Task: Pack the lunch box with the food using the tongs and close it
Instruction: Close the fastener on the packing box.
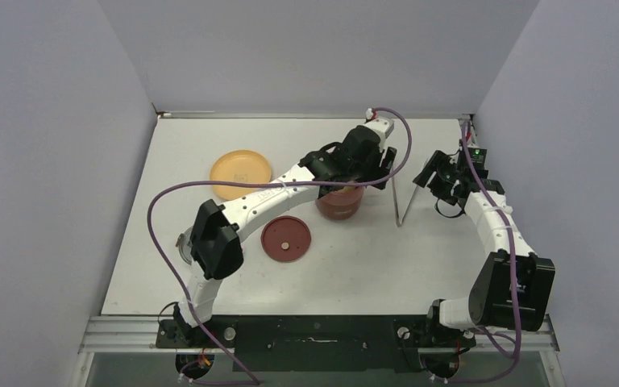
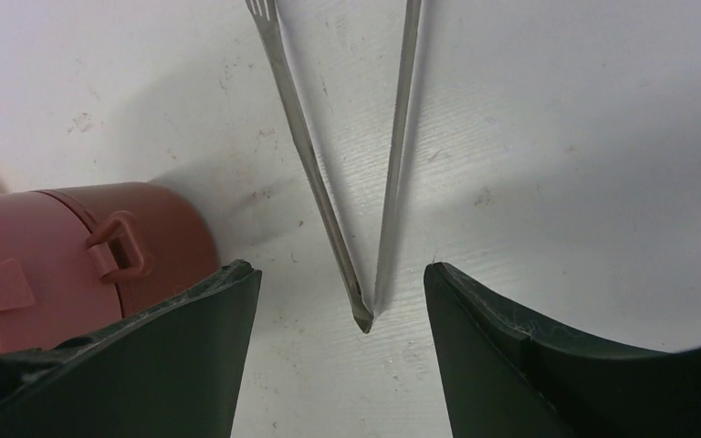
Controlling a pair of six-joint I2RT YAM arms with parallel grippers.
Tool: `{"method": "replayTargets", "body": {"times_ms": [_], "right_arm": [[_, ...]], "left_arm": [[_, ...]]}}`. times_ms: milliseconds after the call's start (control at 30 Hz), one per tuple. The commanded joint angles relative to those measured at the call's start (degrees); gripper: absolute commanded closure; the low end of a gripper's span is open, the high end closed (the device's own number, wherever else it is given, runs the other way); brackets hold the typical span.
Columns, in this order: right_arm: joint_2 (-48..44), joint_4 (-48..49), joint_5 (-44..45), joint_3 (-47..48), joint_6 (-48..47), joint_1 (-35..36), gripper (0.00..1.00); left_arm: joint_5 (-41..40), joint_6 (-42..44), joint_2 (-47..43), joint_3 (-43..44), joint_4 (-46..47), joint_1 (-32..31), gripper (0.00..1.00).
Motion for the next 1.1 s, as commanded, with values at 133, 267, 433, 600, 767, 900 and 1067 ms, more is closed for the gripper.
{"method": "replayTargets", "body": {"times_ms": [133, 267, 433, 600, 767, 900, 1067], "right_arm": [[-2.8, 3.0, -4.0, -2.2, -2.0, -3.1, 0.33], [-3.3, 3.0, -4.5, -2.4, -2.0, -3.7, 0.34], [-3.7, 2.8, -4.4, -2.6, -2.0, -4.0, 0.34], [-3.8, 2.5, -4.4, -2.7, -2.3, -4.1, 0.34], [-3.8, 2.5, -4.9, -3.0, -2.4, -4.1, 0.34], [-3.7, 2.6, -6.5, -3.5, -2.8, -4.1, 0.34], [-3.0, 3.3, -10.8, -5.1, -2.8, -2.9, 0.35]], "left_arm": [[-13.1, 1.7, 7.0, 11.3, -10.0, -1.6, 0.41], [-14.0, 1.8, 7.7, 11.1, -9.8, -1.8, 0.44], [-10.1, 1.8, 9.2, 10.7, -8.9, -1.2, 0.62], [-8.8, 3.1, 7.5, 7.4, -8.9, -1.3, 0.81], [-6.0, 5.4, 2.9, 0.2, -7.9, -1.3, 0.9], [-3.5, 7.7, -1.5, -6.3, -7.3, -1.3, 0.93], [-1.4, 11.6, -6.6, -12.3, -8.2, -1.2, 0.95]]}}
